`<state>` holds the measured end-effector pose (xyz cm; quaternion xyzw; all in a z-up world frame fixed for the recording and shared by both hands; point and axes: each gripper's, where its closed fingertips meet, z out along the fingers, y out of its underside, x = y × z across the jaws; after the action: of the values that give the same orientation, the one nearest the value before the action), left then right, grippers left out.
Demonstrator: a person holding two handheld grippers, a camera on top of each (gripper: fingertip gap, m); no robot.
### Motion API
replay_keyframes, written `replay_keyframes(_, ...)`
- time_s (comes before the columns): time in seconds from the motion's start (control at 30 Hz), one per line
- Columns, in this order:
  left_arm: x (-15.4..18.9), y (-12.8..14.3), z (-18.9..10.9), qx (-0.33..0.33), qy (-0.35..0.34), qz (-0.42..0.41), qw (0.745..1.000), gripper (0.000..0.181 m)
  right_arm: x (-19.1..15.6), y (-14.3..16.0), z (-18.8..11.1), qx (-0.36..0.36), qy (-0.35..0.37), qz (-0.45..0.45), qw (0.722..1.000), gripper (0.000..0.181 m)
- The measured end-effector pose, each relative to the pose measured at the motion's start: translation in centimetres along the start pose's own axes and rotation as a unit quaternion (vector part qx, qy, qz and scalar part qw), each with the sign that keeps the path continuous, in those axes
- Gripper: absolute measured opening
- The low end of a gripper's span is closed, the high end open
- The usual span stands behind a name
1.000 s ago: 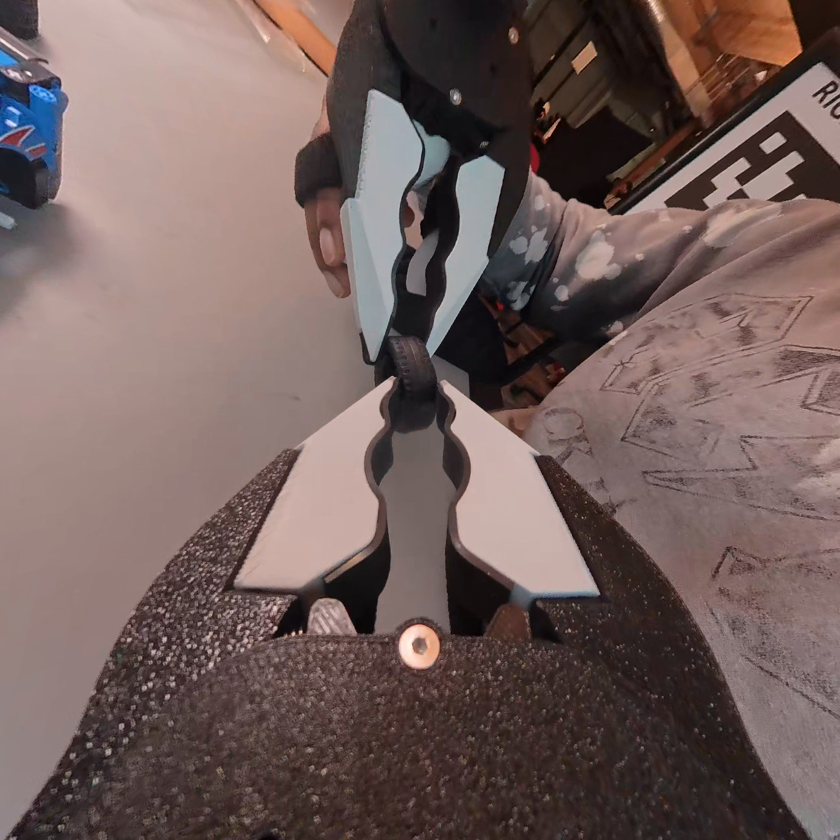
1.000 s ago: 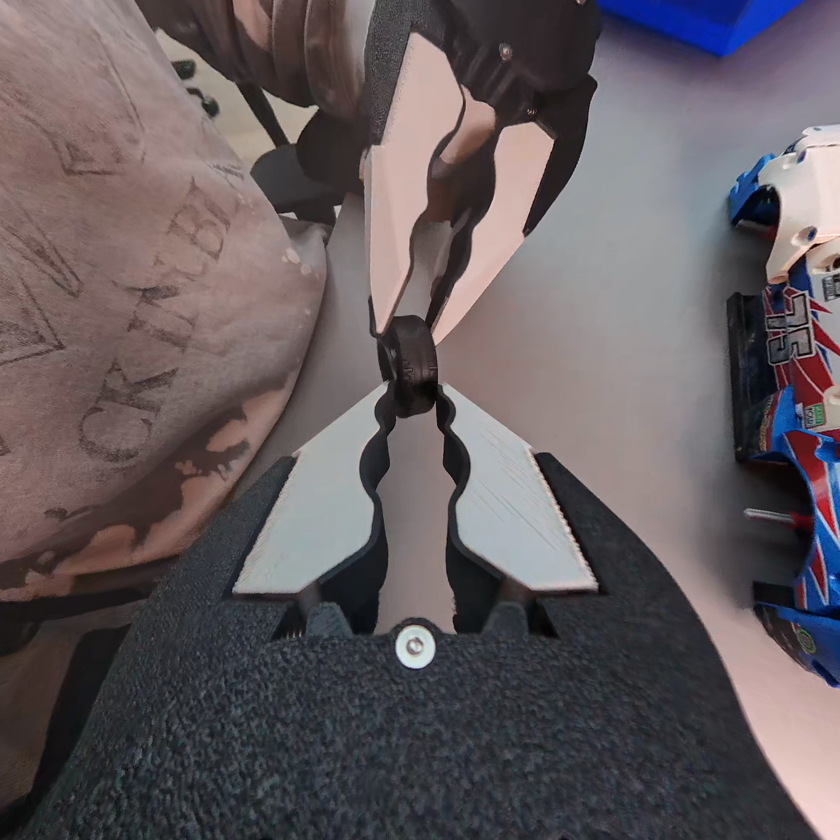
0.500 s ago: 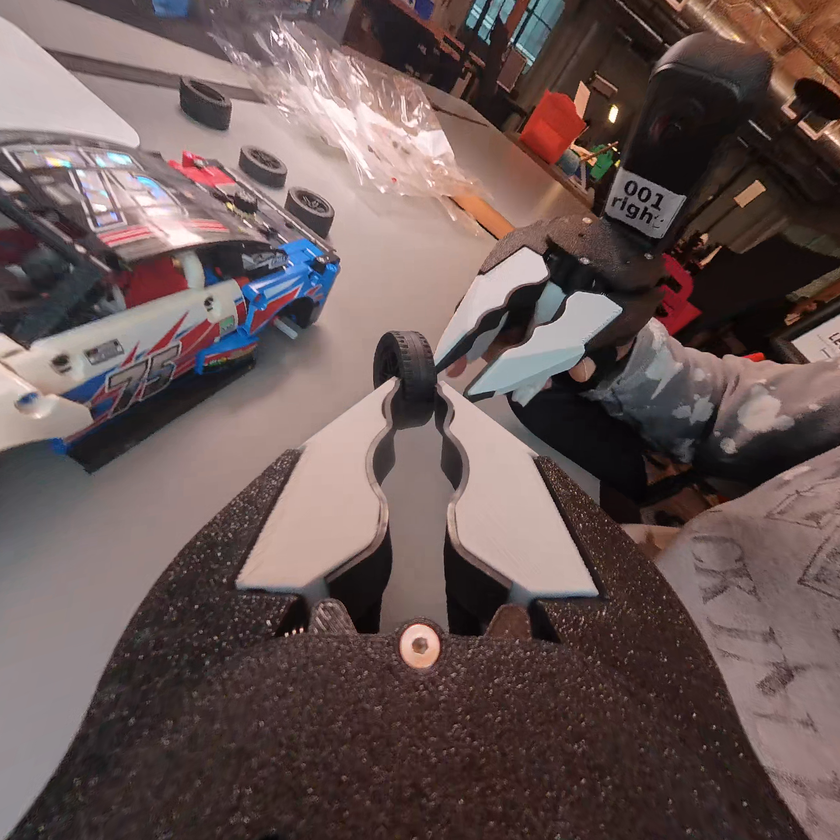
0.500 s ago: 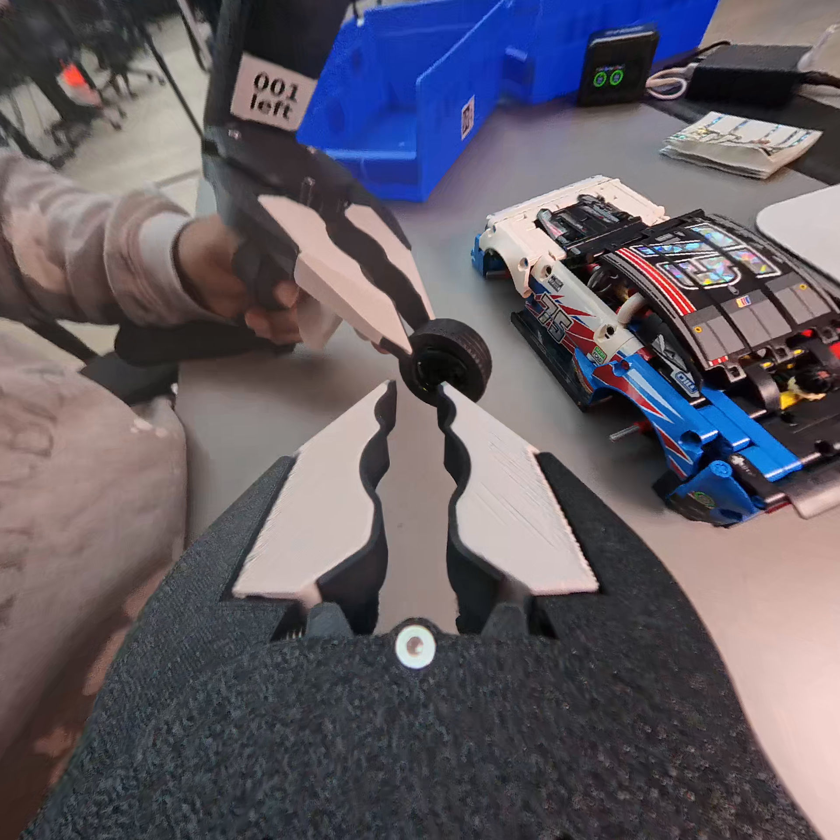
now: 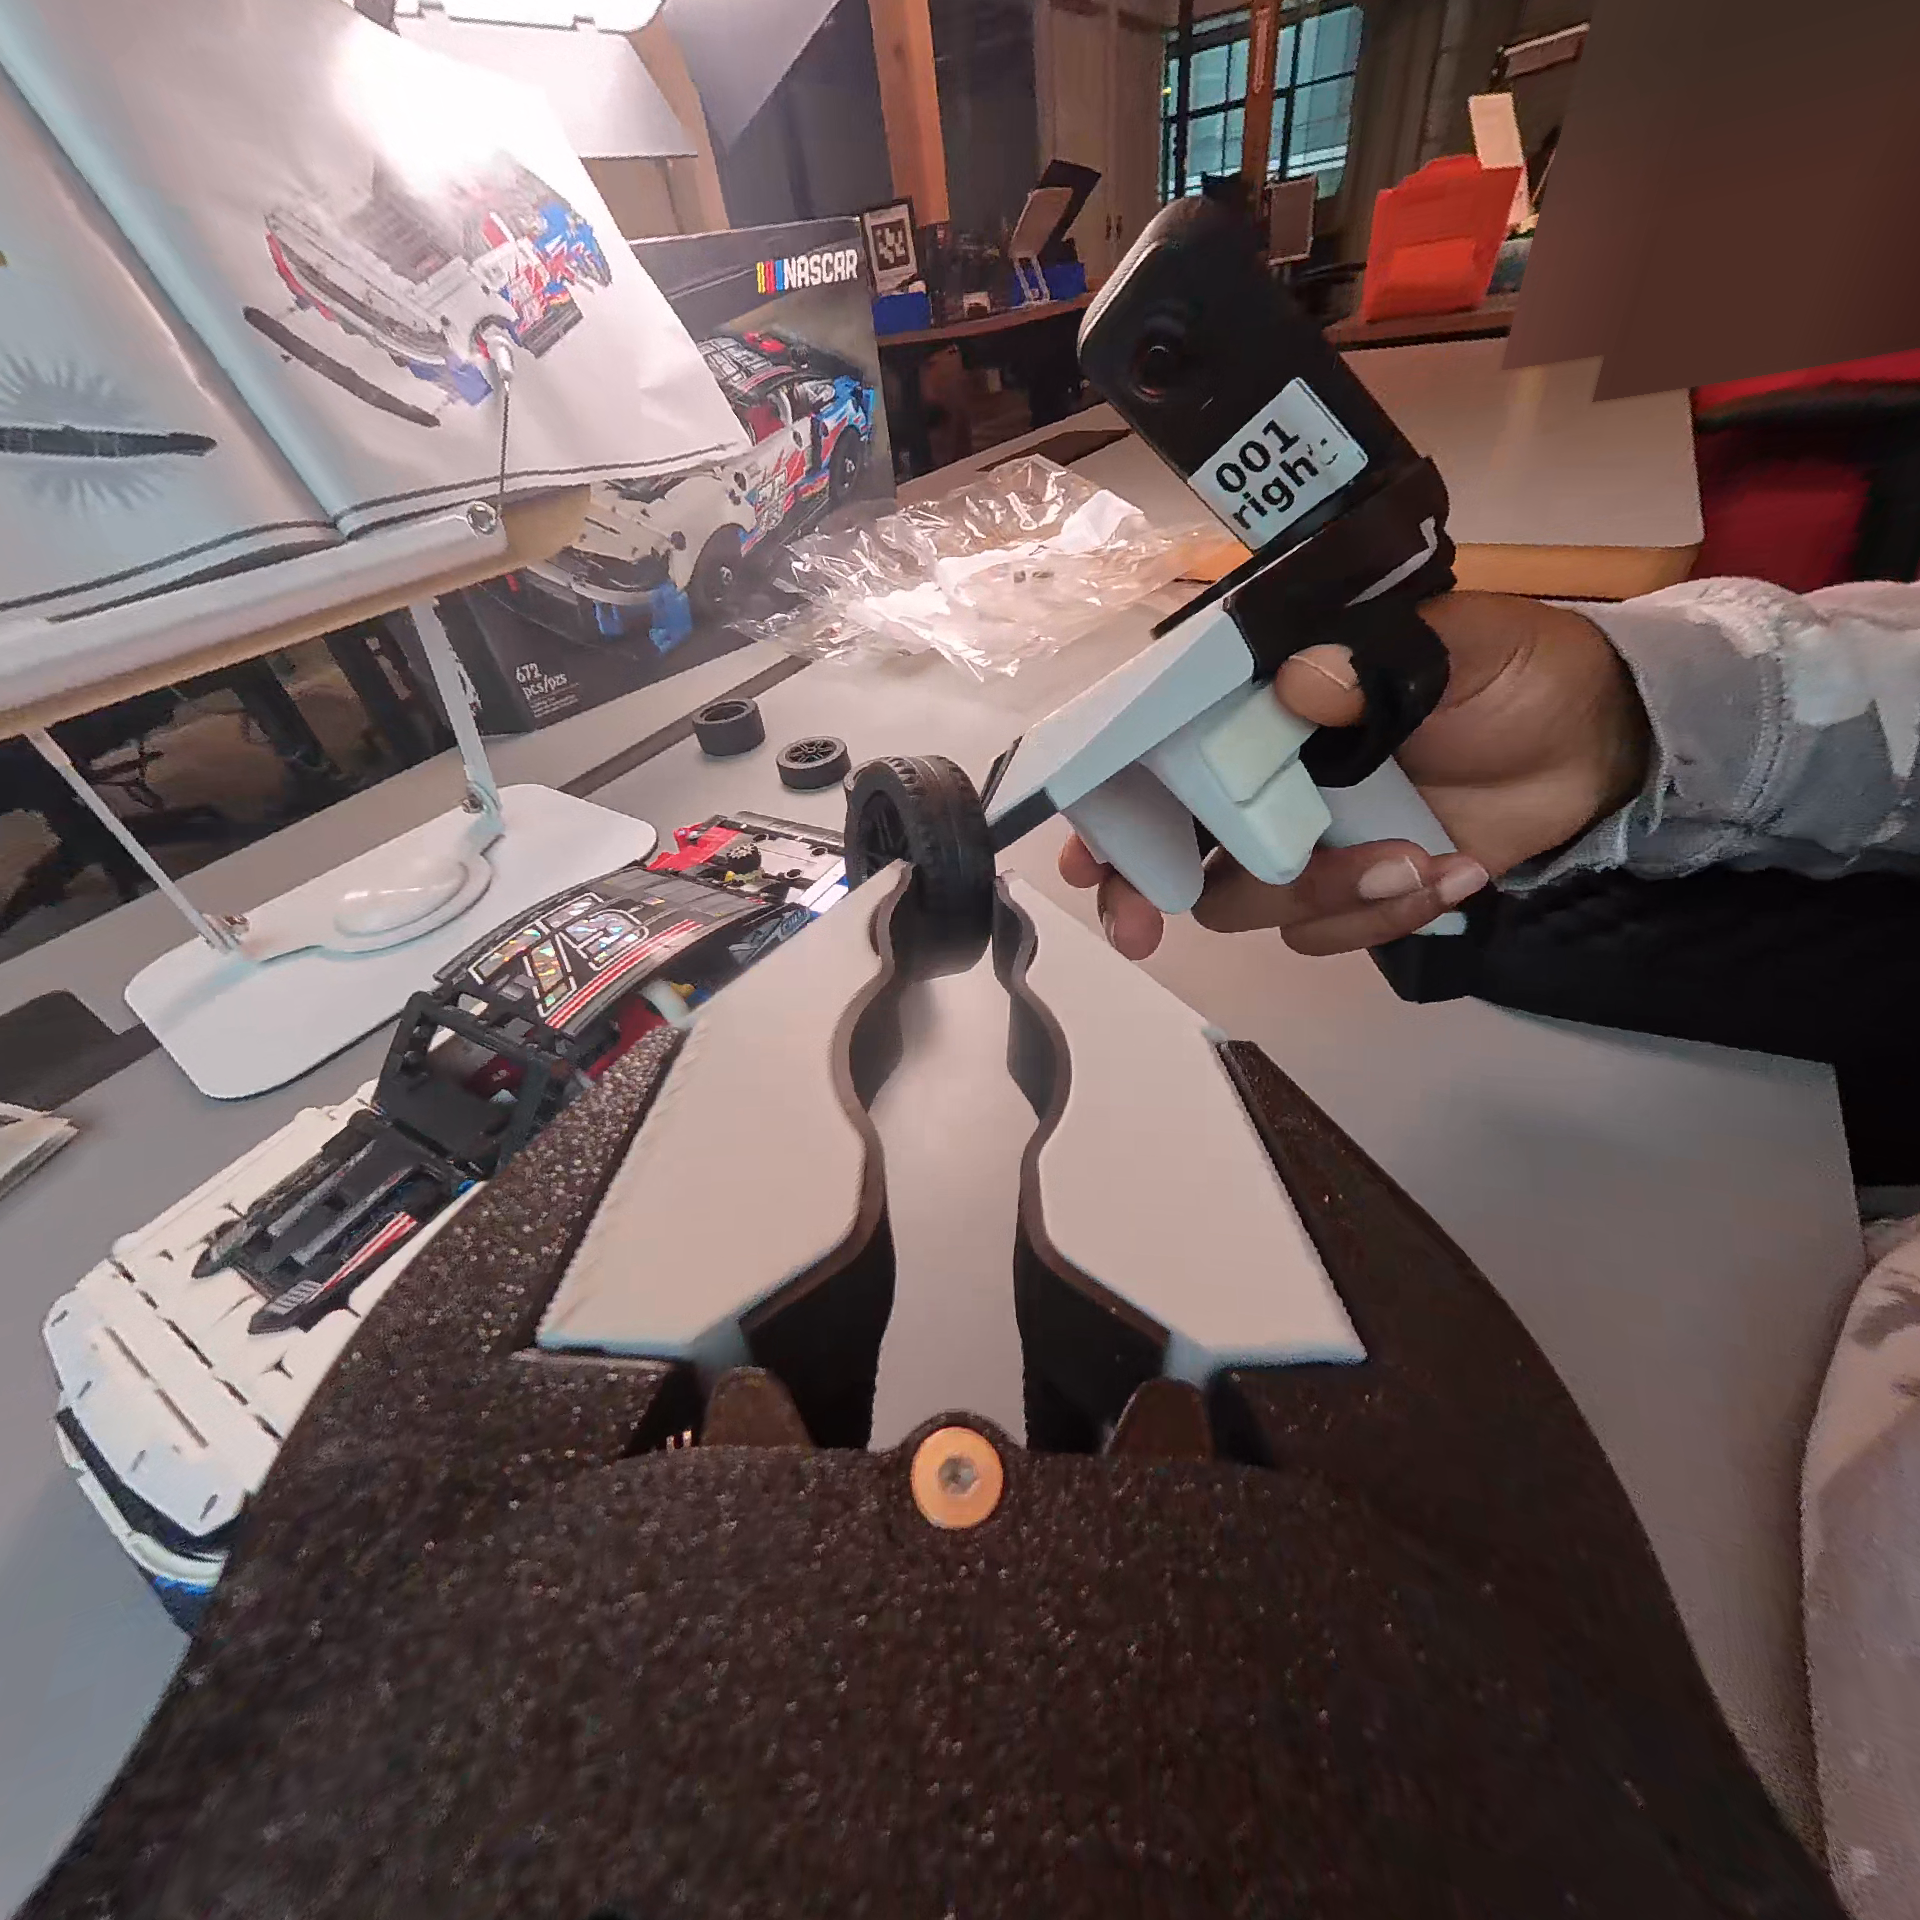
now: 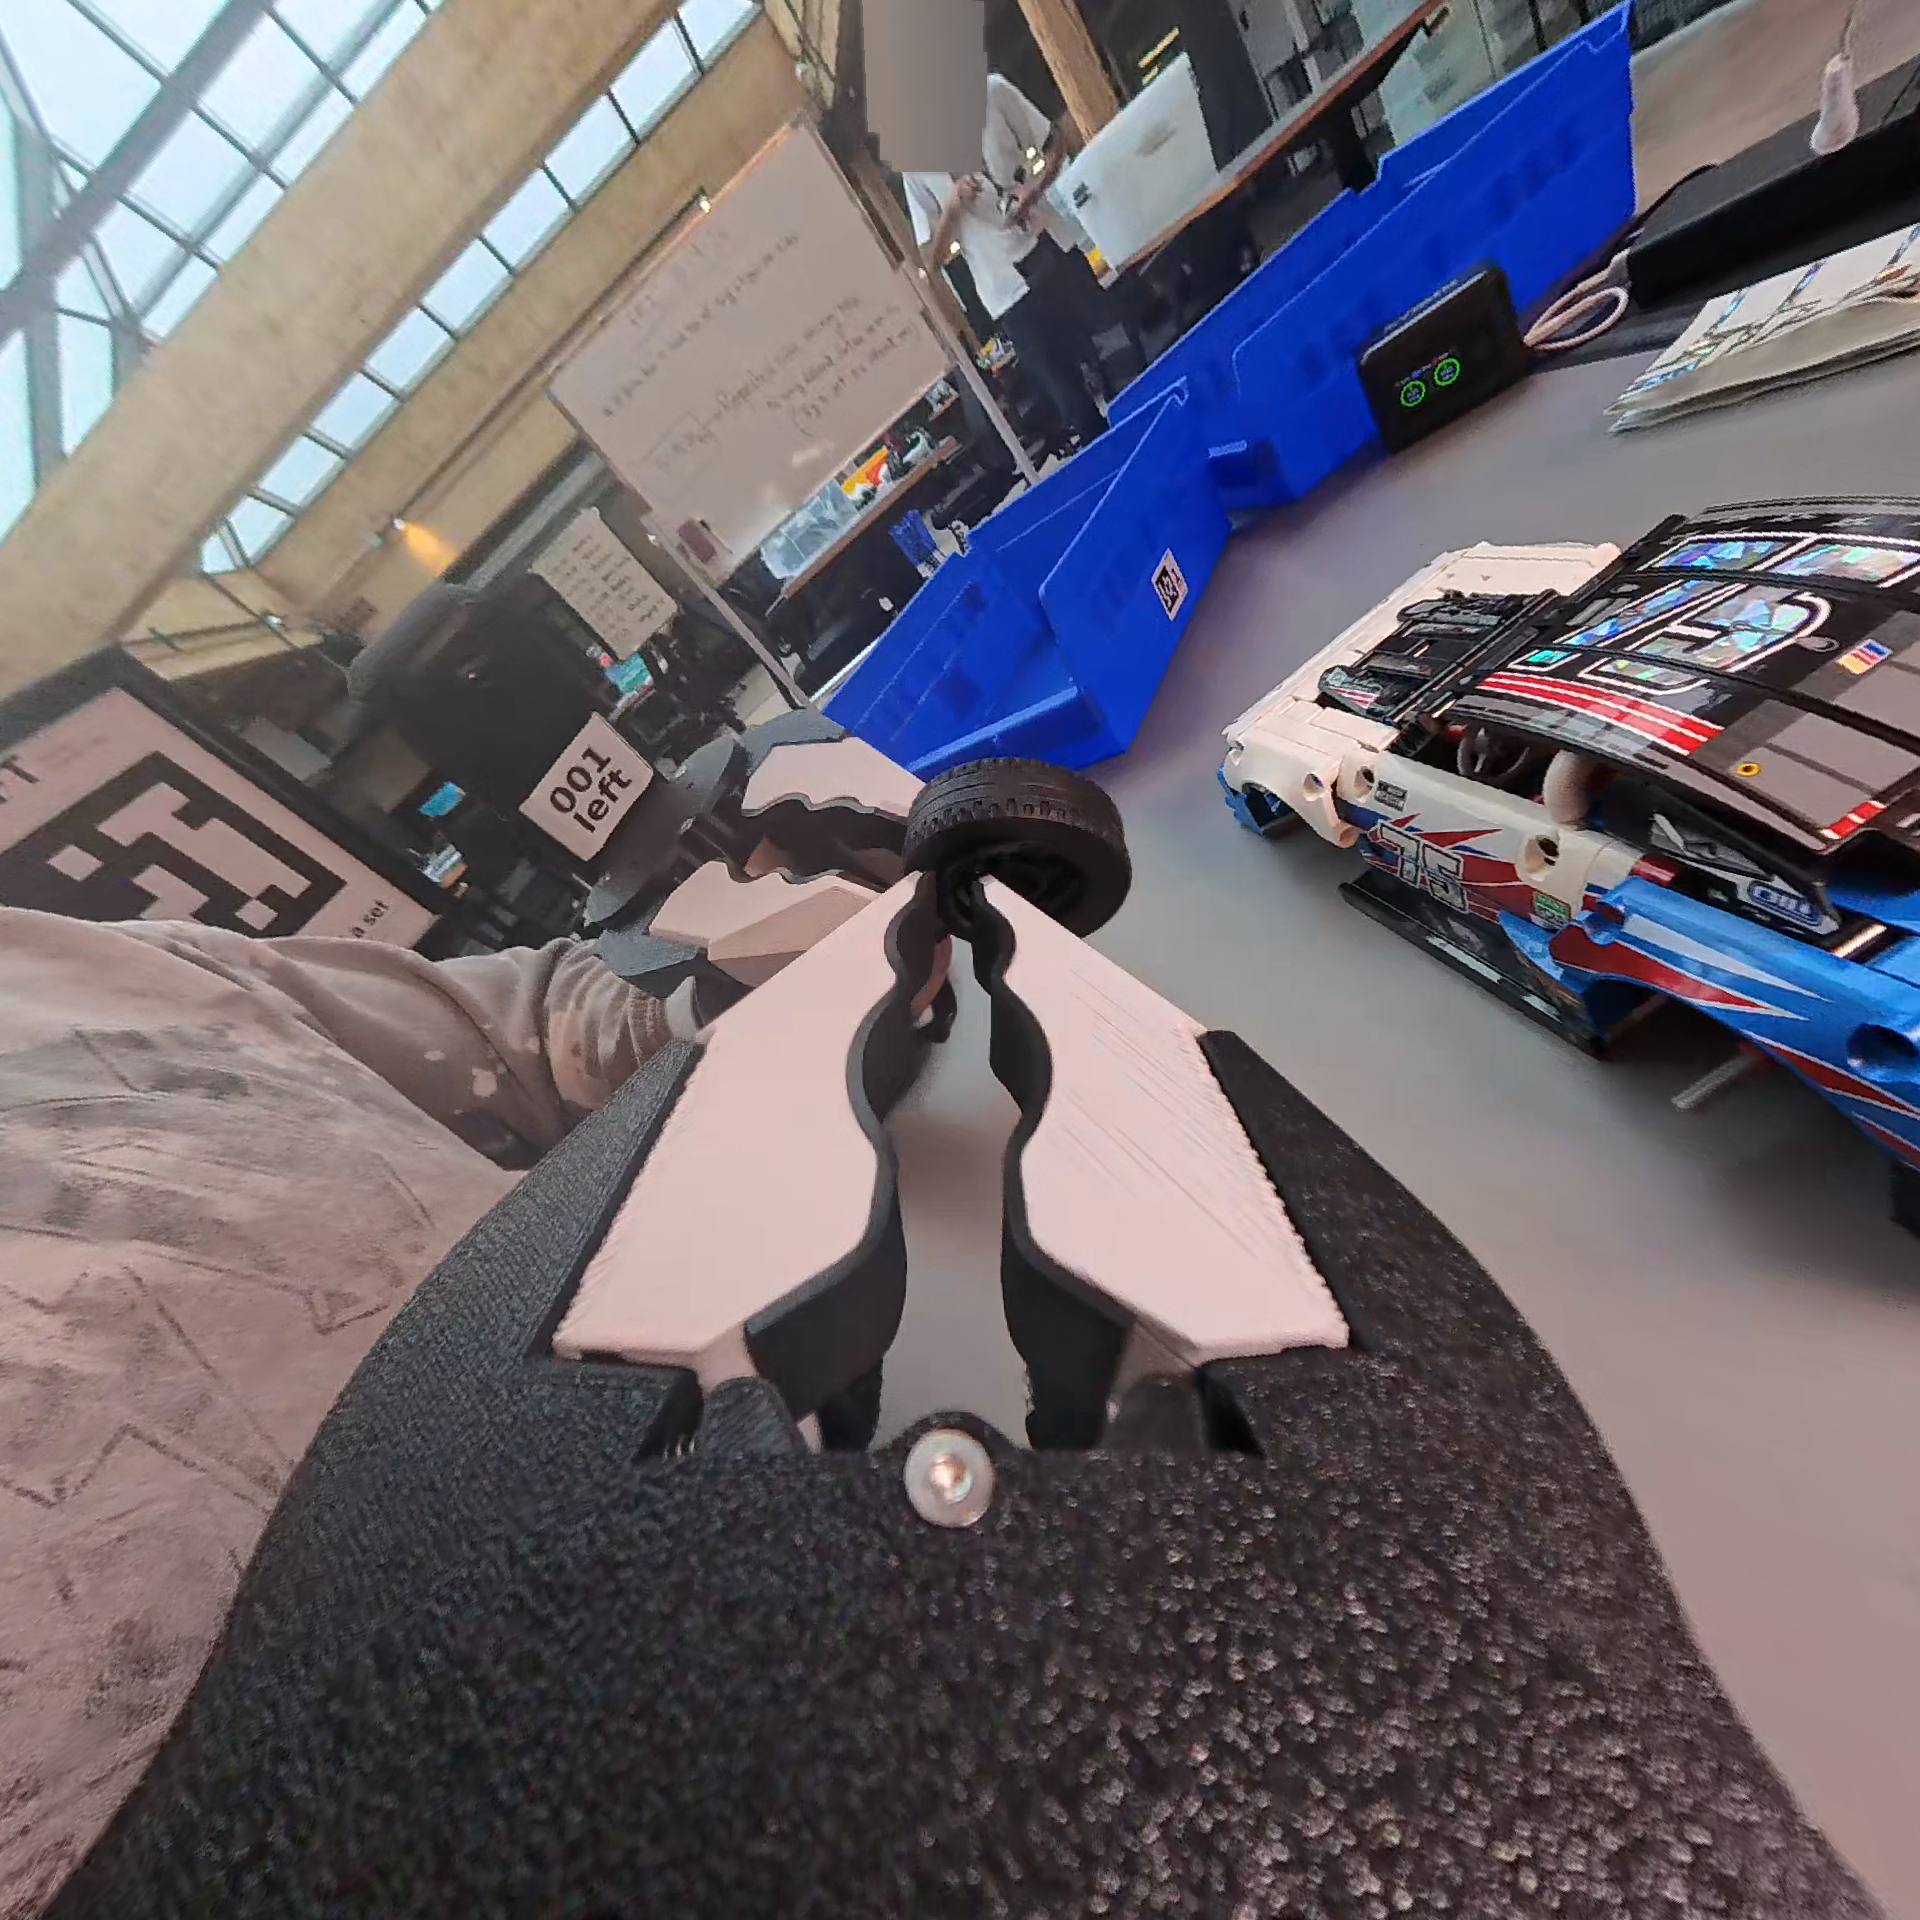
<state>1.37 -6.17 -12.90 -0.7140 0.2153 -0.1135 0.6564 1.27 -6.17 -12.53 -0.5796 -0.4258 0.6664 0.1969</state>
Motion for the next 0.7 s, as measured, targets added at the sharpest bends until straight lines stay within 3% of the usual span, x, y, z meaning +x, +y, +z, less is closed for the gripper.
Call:
replay_keyframes(0.13, 0.3, 0.5, 0.0, -0.02, -0.014, 0.071, 0.997, 0.011, 0.0, 0.2, 0.0, 0.007, -0.001, 0.011, 1.0, 0.004)
replay_keyframes(0.47, 0.8, 1.7, -0.2, -0.067, 0.03, 0.124, 0.99, 0.012, 0.5, 1.4, 0.0, -0.021, 0.016, 0.009, 1.0, 0.0)
replay_keyframes(0.53, 0.9, 1.4, -0.1, -0.07, 0.061, 0.079, 0.993, 0.013, 0.5, 1.4, -0.2, -0.014, 0.0, 0.005, 1.0, 0.0)
replay_keyframes(0.6, 1.0, 0.7, 0.1, -0.049, 0.104, -0.022, 0.993, 0.012, 0.1, 1.0, -0.5, -0.002, -0.026, -0.001, 1.0, 0.0)
replay_keyframes(0.7, 1.3, 0.2, 0.0, -0.028, 0.154, -0.142, 0.977, 0.012, -0.5, 0.8, -0.8, -0.004, -0.043, -0.026, 0.999, 0.0)
